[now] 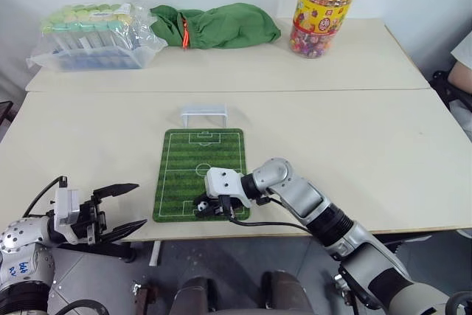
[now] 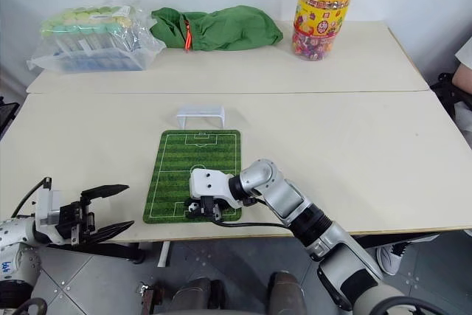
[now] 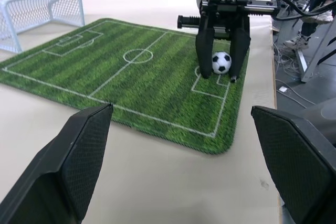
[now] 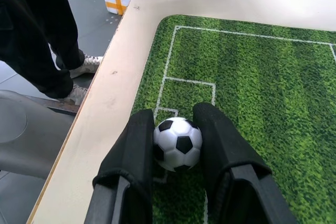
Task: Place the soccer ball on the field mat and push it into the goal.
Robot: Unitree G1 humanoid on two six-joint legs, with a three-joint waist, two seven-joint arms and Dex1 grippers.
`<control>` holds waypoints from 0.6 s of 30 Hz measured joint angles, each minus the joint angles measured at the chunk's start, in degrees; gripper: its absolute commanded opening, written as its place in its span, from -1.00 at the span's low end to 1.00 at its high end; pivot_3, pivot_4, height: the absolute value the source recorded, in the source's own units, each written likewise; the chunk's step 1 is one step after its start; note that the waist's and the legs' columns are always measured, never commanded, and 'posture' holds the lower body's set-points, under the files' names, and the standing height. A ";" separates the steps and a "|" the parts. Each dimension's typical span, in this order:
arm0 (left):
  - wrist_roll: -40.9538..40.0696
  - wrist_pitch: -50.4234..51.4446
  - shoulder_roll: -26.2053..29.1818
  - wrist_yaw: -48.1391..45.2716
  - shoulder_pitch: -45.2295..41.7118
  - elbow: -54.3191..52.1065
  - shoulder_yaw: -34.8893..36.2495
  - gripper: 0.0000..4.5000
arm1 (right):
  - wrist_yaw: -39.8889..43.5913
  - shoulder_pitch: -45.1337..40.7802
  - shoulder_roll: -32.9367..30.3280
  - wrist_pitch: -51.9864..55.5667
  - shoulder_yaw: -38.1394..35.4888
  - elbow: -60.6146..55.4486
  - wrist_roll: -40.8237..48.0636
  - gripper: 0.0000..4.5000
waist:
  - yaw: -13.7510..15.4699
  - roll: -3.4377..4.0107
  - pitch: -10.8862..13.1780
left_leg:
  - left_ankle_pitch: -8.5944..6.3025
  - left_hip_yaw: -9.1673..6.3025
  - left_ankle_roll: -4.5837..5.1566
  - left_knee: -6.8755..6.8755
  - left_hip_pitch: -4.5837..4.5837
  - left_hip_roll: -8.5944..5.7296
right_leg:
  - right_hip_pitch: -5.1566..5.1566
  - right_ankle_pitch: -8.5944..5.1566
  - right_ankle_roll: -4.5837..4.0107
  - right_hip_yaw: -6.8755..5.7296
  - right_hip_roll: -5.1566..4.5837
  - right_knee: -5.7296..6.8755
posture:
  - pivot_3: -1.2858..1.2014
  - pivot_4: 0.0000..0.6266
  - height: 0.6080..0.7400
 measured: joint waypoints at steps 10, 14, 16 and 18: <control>0.15 -0.02 -0.03 0.01 -1.08 0.37 0.00 1.00 | 0.49 0.00 0.24 -0.37 -0.27 0.36 -0.37 -0.05 | 0.01 0.00 0.00 | 0.00 0.00 0.00 0.00 0.00 0.01 | 0.00 0.00 0.00 0.01 0.00 0.00 | 0.03 -0.52 1.00; 0.18 -0.02 -0.04 0.01 -1.21 0.38 0.00 1.00 | 0.69 0.00 0.24 -0.09 -0.34 -0.26 -0.37 -0.05 | 0.00 0.00 0.00 | 0.00 -0.01 0.00 0.00 0.00 0.02 | 0.00 0.00 0.00 0.01 0.00 0.00 | 0.03 -0.52 1.00; 0.19 -0.02 -0.16 0.01 -1.21 0.38 0.00 1.00 | 0.61 -0.21 0.21 0.65 -0.64 -2.41 -0.33 -0.05 | 0.01 0.01 0.01 | 0.00 -0.01 -0.01 0.00 0.00 0.02 | 0.00 0.00 0.00 0.01 0.00 0.00 | 0.03 -0.52 1.00; 0.19 -0.02 -0.41 0.01 -1.14 0.37 0.00 1.00 | 0.40 -1.68 0.26 2.01 -1.09 -5.20 -0.07 -0.05 | 0.01 0.01 0.01 | 0.00 -0.01 -0.01 0.00 -0.01 0.02 | -0.01 0.00 0.00 0.01 0.00 0.00 | 0.03 -0.52 1.00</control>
